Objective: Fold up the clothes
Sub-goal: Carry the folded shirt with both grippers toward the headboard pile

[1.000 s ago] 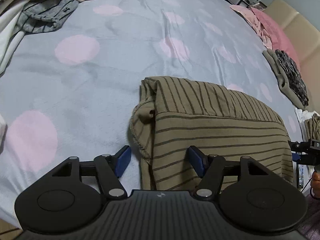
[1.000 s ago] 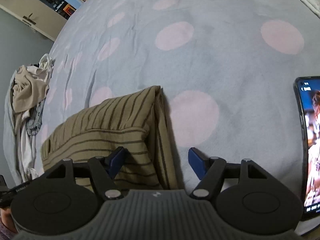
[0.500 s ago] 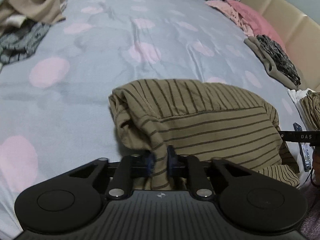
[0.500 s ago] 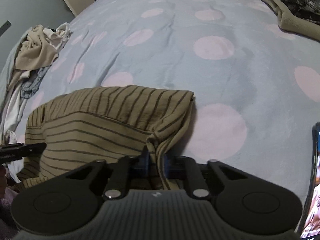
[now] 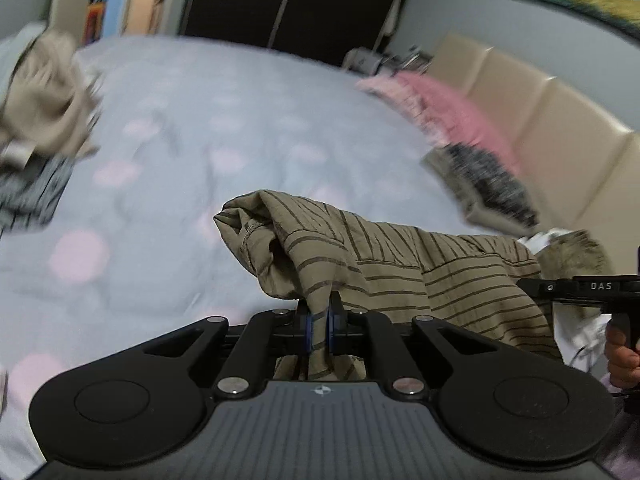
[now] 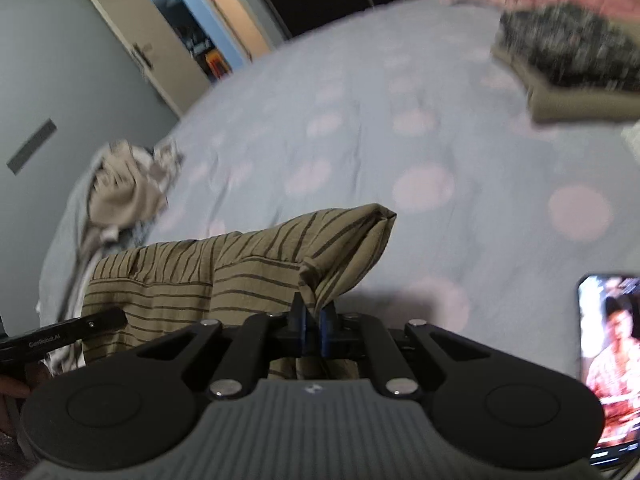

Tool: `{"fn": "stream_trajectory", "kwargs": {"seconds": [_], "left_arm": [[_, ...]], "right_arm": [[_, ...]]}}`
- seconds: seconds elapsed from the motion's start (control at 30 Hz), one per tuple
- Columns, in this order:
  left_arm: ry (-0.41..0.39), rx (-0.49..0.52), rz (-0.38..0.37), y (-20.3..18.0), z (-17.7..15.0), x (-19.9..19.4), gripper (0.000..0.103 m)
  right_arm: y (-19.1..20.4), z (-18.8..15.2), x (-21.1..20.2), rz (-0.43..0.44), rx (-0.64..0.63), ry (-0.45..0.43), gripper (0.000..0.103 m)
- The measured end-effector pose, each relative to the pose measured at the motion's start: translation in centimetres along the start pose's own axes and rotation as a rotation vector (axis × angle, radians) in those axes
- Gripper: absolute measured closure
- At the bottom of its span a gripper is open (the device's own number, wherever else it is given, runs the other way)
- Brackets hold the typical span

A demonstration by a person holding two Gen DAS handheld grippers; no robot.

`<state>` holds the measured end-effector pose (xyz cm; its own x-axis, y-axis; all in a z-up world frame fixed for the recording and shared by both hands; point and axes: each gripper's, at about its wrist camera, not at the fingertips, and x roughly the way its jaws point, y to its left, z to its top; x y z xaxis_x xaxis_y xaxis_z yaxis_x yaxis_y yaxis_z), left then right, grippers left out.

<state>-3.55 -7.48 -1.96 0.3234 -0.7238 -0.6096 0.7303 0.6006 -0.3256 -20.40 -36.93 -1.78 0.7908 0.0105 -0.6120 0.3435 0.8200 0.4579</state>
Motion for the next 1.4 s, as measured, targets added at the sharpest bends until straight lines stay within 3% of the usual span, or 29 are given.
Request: {"fn": "stream_trajectory", "kwargs": {"seconds": [0.17, 0.43, 0.77, 1.03, 1.4], "left_arm": [[-0.069, 0.052, -0.120, -4.3, 3.6, -0.7, 0.098], [-0.130, 0.141, -0.353, -14.0, 8.5, 1.8, 0.098], [-0.053, 0.216, -0.593, -26.5, 9.6, 8.2, 0.098], [0.028, 0.242, -0.633, -32.4, 8.8, 13.8, 0.098], [0.115, 0.125, -0.602, -34.8, 7.7, 21.6, 0.098]], "right_arm": [[-1.4, 2.7, -6.0, -0.008, 0.053, -0.102, 0.096], [-4.7, 7.4, -17.7, -0.150, 0.080, -0.291, 0.096], [-11.6, 10.3, -29.3, -0.373, 0.089, -0.455, 0.096], [-19.2, 11.6, -32.0, -0.481, 0.113, -0.445, 0.096], [-26.9, 14.5, -30.0, -0.538, 0.143, -0.394, 0.096]]}}
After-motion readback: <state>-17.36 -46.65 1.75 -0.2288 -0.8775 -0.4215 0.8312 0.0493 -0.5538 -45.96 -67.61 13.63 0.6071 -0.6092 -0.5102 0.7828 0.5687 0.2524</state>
